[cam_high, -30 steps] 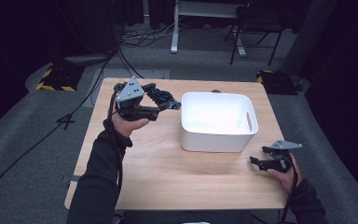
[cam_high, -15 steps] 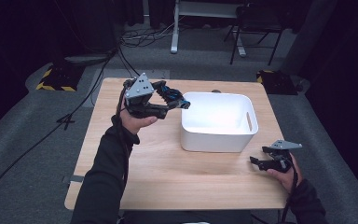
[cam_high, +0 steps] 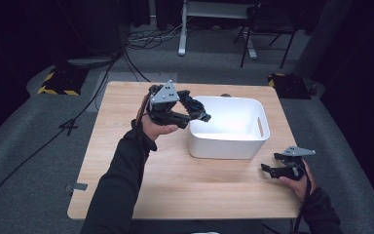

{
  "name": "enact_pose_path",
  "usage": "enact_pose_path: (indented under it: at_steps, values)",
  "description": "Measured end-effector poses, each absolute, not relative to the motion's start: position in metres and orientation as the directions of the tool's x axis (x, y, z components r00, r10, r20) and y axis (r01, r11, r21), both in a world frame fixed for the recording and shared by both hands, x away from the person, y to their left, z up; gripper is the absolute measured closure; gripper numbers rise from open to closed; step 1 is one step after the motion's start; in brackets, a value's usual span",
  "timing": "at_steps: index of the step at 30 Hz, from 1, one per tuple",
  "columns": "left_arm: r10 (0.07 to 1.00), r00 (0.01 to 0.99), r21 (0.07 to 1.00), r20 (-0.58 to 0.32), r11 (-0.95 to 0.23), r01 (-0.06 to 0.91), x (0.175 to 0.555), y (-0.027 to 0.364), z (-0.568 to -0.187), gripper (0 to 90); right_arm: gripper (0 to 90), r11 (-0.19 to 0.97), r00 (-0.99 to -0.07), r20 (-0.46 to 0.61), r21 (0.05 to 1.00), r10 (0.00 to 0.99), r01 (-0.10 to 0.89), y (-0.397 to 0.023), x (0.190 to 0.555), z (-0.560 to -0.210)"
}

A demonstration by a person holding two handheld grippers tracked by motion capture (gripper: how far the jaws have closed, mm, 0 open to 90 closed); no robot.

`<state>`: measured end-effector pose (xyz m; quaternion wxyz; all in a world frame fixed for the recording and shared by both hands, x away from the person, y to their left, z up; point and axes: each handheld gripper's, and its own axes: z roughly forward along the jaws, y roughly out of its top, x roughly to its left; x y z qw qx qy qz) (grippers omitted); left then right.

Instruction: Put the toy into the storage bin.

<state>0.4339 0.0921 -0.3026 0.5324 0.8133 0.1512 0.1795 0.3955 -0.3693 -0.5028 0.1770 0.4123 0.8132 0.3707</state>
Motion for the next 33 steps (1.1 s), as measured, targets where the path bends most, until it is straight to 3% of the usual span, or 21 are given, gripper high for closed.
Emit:
enact_pose_path:
  at_steps: [25,33]
  values:
    - [0.344,0.928,0.819,0.145,-0.568,0.083,0.454,0.059,-0.333,24.7,18.5,0.385,-0.602,0.022,0.750,0.798,0.539,-0.369,0.395,-0.503]
    - [0.316,0.943,0.789,0.106,-0.604,0.114,0.460,0.054,-0.339,24.7,18.5,0.387,-0.603,0.021,0.749,0.797,0.537,-0.369,0.395,-0.503]
